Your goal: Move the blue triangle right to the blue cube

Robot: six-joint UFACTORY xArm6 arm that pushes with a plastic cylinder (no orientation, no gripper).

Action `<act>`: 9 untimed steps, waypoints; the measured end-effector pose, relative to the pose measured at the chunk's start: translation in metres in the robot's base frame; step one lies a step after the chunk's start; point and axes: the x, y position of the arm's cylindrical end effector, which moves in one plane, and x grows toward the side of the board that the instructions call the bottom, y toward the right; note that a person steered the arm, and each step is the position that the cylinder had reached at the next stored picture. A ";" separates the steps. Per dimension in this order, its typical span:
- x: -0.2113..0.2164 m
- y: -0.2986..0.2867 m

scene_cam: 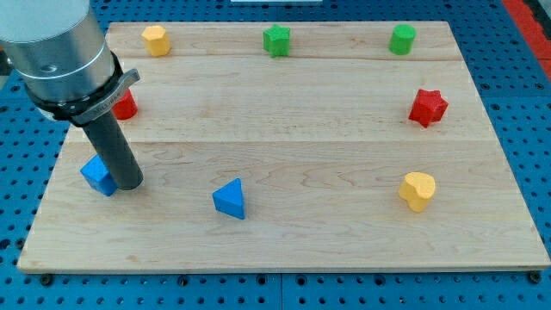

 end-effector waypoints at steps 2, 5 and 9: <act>-0.008 0.013; -0.005 0.010; -0.042 0.164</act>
